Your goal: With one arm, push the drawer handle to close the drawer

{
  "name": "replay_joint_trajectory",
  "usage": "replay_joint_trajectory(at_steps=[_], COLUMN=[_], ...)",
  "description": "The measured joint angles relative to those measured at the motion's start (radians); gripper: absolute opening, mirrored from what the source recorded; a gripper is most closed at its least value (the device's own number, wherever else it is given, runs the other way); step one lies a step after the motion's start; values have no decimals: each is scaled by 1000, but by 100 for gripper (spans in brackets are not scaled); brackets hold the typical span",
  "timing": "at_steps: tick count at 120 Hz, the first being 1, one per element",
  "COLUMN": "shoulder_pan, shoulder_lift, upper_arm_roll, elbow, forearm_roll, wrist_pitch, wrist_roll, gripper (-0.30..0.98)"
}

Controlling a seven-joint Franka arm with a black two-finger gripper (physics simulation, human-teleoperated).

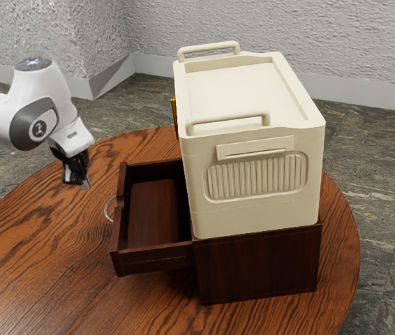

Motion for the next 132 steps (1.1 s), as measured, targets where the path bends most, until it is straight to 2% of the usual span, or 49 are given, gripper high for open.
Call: replay_joint_trajectory(at_steps=[47,132], shoulder_pan=[-8,-27], shoulder_lift=[-41,-42], upper_arm_roll=[-29,-115], elbow=[-126,-159], forearm_roll=[-62,-171], wrist_pitch=[116,209], wrist_roll=[69,116], gripper=[-10,-10])
